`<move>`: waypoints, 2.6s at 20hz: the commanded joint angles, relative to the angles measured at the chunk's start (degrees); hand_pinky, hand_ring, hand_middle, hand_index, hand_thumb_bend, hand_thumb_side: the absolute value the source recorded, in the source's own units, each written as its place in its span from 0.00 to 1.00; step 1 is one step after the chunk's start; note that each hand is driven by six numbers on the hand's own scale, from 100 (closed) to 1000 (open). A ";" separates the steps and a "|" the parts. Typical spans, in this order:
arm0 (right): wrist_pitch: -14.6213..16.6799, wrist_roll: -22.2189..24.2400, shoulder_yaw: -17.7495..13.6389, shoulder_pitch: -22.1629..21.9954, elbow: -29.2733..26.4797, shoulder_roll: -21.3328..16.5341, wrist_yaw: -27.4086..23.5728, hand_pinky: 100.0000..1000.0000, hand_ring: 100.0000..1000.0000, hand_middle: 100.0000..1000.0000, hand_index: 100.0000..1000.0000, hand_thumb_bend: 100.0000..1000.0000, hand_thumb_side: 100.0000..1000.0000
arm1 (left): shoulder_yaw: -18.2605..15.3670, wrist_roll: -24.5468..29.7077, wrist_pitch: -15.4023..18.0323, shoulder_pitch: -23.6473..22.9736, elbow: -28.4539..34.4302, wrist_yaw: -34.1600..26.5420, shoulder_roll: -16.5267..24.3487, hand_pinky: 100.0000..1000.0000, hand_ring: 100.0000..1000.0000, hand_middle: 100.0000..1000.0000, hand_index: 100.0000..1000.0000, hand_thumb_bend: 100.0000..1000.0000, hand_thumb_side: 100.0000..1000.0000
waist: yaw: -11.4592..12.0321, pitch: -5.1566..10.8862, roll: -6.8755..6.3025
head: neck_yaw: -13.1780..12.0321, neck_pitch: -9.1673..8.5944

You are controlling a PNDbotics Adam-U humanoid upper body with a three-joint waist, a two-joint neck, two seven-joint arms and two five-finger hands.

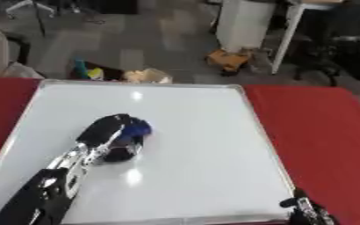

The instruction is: Wipe the whiteboard clean with a brush.

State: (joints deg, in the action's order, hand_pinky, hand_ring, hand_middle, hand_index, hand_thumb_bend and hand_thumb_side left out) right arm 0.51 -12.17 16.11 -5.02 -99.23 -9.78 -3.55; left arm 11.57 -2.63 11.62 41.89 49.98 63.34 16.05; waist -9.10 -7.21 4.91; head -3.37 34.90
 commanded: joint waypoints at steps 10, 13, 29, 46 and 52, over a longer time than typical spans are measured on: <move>0.13 -0.21 -0.33 0.39 -0.93 -0.34 0.14 0.27 0.16 0.00 0.49 0.00 0.80 | -4.45 -3.95 -3.58 -1.36 -6.28 1.60 2.60 0.66 0.74 0.68 0.87 0.00 0.54 | 0.33 0.18 -0.24 | 0.46 -0.44; 0.13 -0.21 -0.34 0.35 -0.96 -0.36 0.15 0.27 0.16 0.00 0.49 0.00 0.80 | -6.21 -4.97 -6.18 -2.11 -8.27 1.89 3.74 0.67 0.74 0.69 0.87 0.00 0.56 | 0.44 0.21 -0.18 | 0.44 -0.54; 0.06 -0.27 -0.46 0.24 -1.04 -0.43 0.25 0.27 0.16 0.00 0.49 0.00 0.80 | -8.72 -6.38 -10.02 -3.60 -11.11 0.05 7.01 0.75 0.79 0.71 0.88 0.00 0.63 | 0.81 0.30 -0.17 | 0.53 -0.69; -0.03 -0.12 -0.26 0.26 -1.17 -0.50 0.14 0.27 0.16 0.00 0.49 0.00 0.80 | -2.20 -1.01 -2.16 -2.44 -3.36 1.41 3.60 0.75 0.79 0.72 0.87 0.00 0.58 | 0.29 0.41 -0.09 | 0.14 -0.75; -0.06 -0.03 -0.13 0.33 -1.17 -0.50 0.09 0.27 0.16 0.00 0.49 0.00 0.80 | 1.64 1.39 2.38 -1.40 -0.91 3.10 1.24 0.75 0.79 0.72 0.87 0.00 0.55 | 0.08 0.43 -0.07 | -0.08 -0.68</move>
State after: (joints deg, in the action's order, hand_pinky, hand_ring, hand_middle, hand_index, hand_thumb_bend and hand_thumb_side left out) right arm 0.45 -12.23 15.97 -5.03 -99.24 -9.78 -3.55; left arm 11.20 -2.21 12.96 40.86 49.56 65.06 18.49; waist -8.87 -6.84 4.92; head -3.33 34.63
